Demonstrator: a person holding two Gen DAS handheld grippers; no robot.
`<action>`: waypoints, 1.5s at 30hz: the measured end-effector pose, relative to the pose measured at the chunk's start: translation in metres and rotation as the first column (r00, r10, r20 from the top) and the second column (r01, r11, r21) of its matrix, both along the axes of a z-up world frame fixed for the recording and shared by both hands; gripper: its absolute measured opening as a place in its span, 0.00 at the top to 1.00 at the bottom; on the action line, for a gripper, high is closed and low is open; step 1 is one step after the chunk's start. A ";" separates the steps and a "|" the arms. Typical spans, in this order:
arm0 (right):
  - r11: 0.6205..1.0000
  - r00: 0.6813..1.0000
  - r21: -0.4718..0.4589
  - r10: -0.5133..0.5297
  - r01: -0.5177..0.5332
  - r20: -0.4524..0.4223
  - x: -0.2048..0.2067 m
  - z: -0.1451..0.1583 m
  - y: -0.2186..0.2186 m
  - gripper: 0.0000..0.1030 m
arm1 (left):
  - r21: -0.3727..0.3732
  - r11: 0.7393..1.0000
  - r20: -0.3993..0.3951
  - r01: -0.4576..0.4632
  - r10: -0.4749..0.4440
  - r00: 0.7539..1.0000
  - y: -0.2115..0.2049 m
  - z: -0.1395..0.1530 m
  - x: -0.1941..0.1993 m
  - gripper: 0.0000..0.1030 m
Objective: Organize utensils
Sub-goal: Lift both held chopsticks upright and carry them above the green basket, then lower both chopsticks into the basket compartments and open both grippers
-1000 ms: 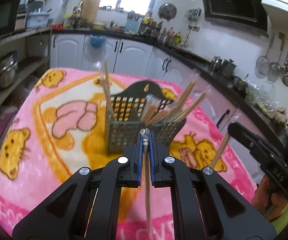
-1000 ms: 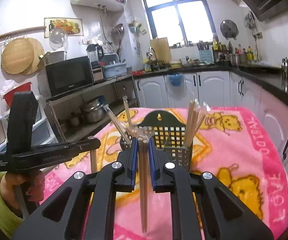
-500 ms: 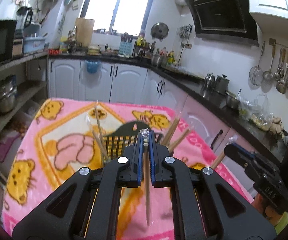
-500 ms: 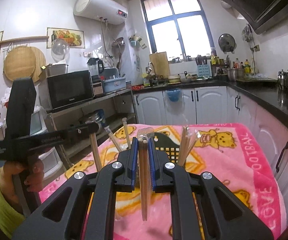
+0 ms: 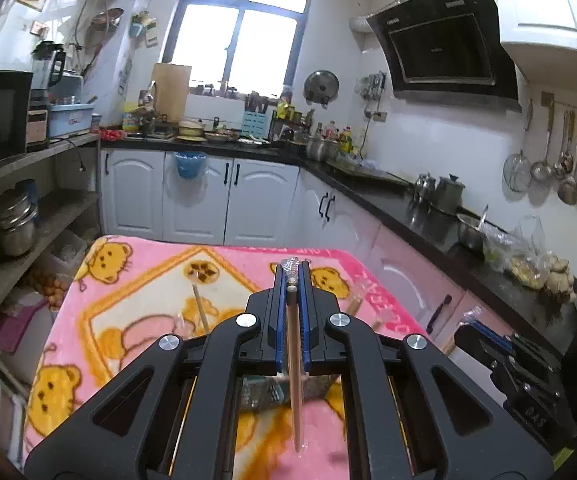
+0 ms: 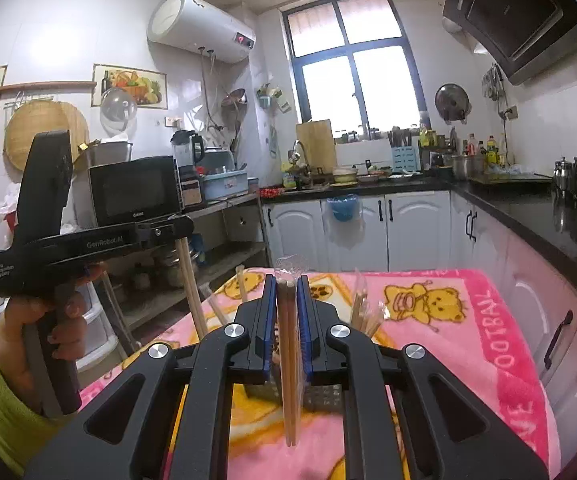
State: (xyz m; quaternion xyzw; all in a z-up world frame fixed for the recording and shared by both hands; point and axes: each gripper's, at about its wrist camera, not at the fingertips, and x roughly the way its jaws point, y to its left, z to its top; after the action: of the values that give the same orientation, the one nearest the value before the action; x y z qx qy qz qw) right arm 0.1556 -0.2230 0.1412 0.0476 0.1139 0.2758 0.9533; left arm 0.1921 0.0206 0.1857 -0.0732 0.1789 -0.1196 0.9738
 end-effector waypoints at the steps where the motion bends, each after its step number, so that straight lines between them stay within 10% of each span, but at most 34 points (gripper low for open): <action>1: 1.000 1.000 0.000 0.000 0.000 0.002 0.001 0.002 0.001 0.90 | -0.001 1.000 0.003 -0.004 0.004 1.000 0.000 0.002 0.001 0.97; 21: 0.999 0.994 -0.007 -0.043 0.044 0.104 0.039 0.046 0.010 0.90 | 0.008 0.989 0.151 -0.150 0.147 0.978 0.012 0.060 0.043 0.97; 45: 0.998 0.993 0.008 -0.061 0.061 0.100 0.106 0.035 0.033 0.90 | 0.014 0.987 0.036 -0.163 0.162 0.986 0.021 -0.009 0.101 0.97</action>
State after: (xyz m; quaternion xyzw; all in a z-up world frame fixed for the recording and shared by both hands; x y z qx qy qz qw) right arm 0.2615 -0.1901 0.1761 0.0395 0.0636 0.2488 0.9657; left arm 0.2926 0.0415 0.1767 -0.0775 0.1566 -0.0396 0.9838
